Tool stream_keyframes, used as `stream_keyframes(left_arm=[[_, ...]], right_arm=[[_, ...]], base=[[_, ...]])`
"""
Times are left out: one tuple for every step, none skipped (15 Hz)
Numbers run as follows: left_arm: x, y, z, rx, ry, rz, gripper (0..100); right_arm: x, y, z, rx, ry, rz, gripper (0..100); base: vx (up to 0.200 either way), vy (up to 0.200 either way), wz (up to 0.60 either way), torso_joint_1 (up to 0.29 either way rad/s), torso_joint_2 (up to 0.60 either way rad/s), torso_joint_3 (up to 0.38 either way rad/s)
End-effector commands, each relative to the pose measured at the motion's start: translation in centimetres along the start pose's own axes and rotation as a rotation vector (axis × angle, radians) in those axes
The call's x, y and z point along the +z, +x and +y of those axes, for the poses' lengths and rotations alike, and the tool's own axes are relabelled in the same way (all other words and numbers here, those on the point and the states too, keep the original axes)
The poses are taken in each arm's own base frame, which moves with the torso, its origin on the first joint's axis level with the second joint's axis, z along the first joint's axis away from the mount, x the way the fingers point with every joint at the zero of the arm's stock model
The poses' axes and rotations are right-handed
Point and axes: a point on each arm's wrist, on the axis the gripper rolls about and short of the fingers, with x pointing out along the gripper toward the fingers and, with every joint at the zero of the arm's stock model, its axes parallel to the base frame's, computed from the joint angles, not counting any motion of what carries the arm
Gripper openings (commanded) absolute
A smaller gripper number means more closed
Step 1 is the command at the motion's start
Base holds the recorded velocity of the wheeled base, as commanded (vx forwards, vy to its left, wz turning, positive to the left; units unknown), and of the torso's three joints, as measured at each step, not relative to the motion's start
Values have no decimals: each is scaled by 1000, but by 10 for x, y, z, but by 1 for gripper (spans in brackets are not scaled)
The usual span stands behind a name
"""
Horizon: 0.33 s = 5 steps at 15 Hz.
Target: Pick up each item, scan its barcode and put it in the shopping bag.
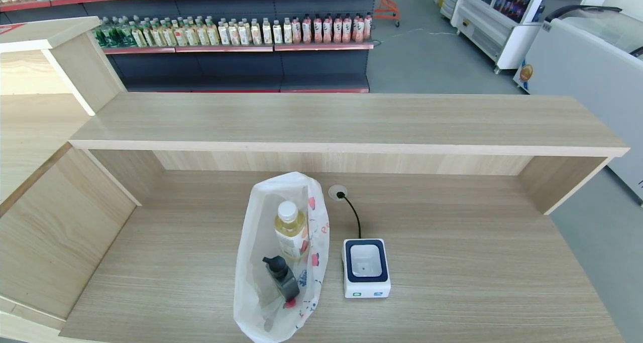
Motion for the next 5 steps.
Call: stream_keyframes(left_arm=[[0, 0, 0, 0, 0, 0, 100], [0, 0, 0, 0, 0, 0, 100], [0, 0, 0, 0, 0, 0, 100], [0, 0, 0, 0, 0, 0, 100], [0, 0, 0, 0, 0, 0, 100]], right_arm=[[0, 0, 0, -1, -1, 2, 0], [0, 0, 0, -3, -1, 2, 0], [0, 0, 0, -1, -1, 2, 0], [0, 0, 0, -3, -1, 2, 0], [0, 0, 0, -3, -1, 2, 0]], base=[[0, 0, 0, 0, 0, 0], [0, 0, 0, 0, 0, 0], [0, 0, 0, 0, 0, 0], [0, 0, 0, 0, 0, 0], [0, 0, 0, 0, 0, 0]])
